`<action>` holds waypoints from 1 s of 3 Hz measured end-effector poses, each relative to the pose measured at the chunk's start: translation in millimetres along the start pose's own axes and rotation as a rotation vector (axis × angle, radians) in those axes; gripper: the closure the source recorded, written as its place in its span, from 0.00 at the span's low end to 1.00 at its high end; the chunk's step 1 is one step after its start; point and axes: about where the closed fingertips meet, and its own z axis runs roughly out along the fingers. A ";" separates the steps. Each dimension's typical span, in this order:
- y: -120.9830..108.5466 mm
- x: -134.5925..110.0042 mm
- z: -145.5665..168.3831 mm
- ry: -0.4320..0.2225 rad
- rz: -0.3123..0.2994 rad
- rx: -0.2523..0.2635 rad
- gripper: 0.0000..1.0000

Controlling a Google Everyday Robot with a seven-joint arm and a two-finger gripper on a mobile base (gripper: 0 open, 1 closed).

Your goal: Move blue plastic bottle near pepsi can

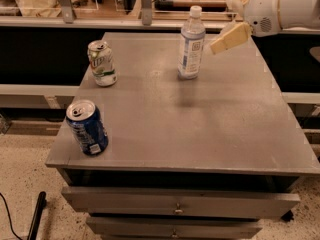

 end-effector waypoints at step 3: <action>-5.5 27.0 66.6 -0.162 0.168 -0.092 0.00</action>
Offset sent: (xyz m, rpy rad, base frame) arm 0.0471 0.0357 -0.0599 0.2586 0.1238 0.0565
